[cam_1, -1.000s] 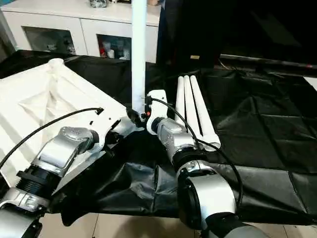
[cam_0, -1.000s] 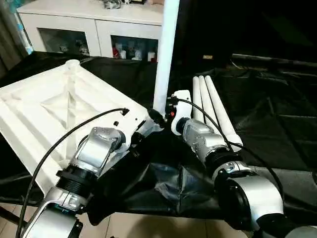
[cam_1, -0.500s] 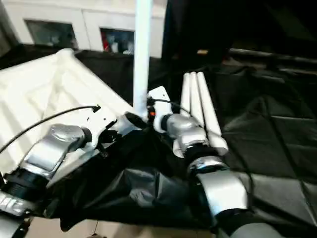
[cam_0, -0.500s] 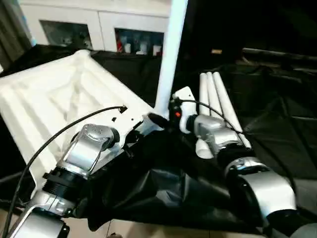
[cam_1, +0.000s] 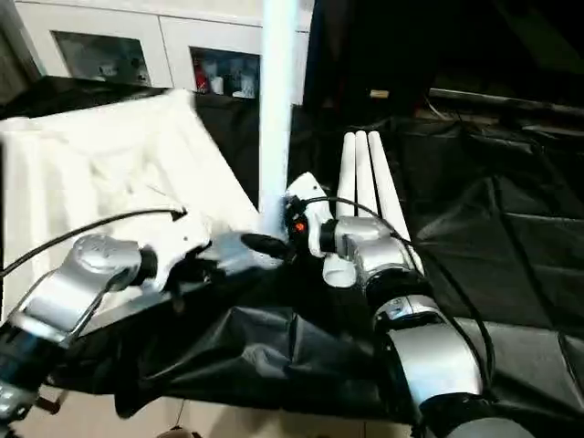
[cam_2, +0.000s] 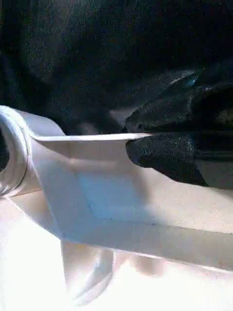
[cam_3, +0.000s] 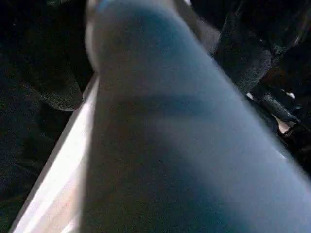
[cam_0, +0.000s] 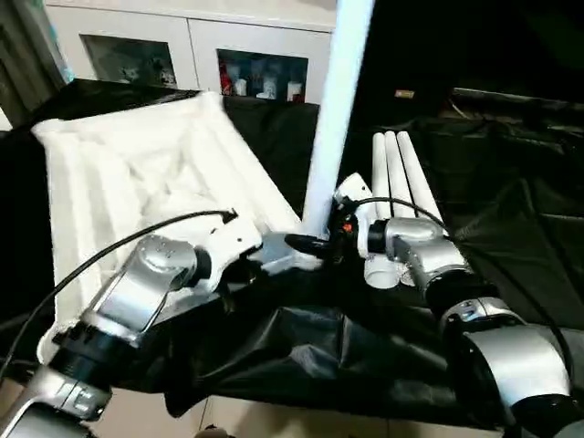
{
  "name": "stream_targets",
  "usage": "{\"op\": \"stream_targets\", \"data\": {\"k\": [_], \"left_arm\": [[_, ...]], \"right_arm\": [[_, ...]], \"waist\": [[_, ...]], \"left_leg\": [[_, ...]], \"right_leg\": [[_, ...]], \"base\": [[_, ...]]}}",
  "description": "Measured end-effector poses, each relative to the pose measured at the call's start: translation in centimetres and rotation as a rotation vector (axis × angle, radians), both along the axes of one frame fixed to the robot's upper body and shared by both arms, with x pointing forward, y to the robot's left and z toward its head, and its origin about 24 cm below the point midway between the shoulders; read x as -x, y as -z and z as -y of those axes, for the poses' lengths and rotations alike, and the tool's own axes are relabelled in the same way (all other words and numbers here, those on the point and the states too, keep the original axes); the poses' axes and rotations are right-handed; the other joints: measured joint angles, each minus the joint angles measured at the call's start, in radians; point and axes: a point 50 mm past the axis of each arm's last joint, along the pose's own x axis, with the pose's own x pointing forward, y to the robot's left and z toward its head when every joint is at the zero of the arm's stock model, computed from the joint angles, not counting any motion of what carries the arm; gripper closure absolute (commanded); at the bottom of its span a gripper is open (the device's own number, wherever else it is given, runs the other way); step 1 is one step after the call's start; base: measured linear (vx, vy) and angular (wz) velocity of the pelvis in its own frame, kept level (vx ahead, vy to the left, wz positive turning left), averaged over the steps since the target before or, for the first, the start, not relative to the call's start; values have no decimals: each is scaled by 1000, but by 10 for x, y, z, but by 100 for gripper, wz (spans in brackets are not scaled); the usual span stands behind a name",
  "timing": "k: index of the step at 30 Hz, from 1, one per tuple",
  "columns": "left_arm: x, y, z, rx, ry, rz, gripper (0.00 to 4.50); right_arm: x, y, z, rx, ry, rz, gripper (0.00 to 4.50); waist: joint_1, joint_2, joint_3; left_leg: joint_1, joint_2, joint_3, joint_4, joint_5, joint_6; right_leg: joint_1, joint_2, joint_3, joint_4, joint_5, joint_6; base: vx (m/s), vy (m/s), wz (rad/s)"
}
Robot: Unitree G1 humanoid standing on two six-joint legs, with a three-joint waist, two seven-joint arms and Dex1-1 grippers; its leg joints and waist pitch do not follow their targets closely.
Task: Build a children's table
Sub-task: Rotate leg to tighten
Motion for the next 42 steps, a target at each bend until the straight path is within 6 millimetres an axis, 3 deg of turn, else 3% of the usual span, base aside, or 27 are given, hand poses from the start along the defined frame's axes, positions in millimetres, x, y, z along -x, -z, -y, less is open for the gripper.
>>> {"op": "stream_targets", "data": {"k": [11, 20, 24, 28, 35, 37, 40, 42], "left_arm": [[3, -2, -6, -5, 60, -19, 450], [3, 1, -8, 2, 41, -29, 450], [-3, 5, -2, 48, -45, -28, 450], [-18, 12, 18, 126, -199, -29, 450], [-31, 22, 40, 169, -326, -49, 450], [-31, 22, 42, 167, -324, -45, 450], [-33, 22, 39, 146, -355, -13, 450], [-36, 22, 31, 122, -402, 21, 450]], "right_arm": [[11, 10, 3, 49, -124, -10, 121], [12, 14, -4, 24, -82, -23, 168], [9, 19, -10, 6, 47, -25, 169], [0, 25, -16, -34, 355, -35, 170], [-6, 30, -31, -15, 654, -50, 170], [-6, 30, -30, -26, 666, -61, 115], [-5, 29, -36, -59, 662, -78, 90], [-2, 30, -45, -77, 616, -87, 63]], "waist": [[7, 0, 0], [4, 0, 0], [-4, 0, 0], [-4, 2, -1], [2, 20, -9], [2, 21, -9], [-6, 20, -9], [-24, 18, -9]], "left_leg": [[-2, 1, 0, 4, 0, 0], [0, 3, -1, 12, 0, 0], [1, 3, -1, 14, 0, 0], [5, 3, 0, 14, 0, -1], [15, -3, -1, 9, 0, -1], [15, -7, -1, 7, 0, -1], [16, -10, -2, 5, 0, -1], [14, -10, -4, 5, 0, -1]], "right_leg": [[0, 0, -1, 2, 0, 0], [0, 0, 0, 11, 0, 0], [1, 0, 1, 13, 0, 0], [3, 0, 1, 13, 2, -1], [11, -3, 3, 12, -3, 8], [12, -6, 3, 12, -4, 9], [12, -10, 3, 12, -3, 10], [11, -10, 2, 12, -2, 11]], "base": [[0, 0, 0], [0, 0, 0], [0, 0, 0], [0, 0, 0], [0, 0, 0], [0, 0, 0], [0, 0, 0], [0, 0, 0]]}}
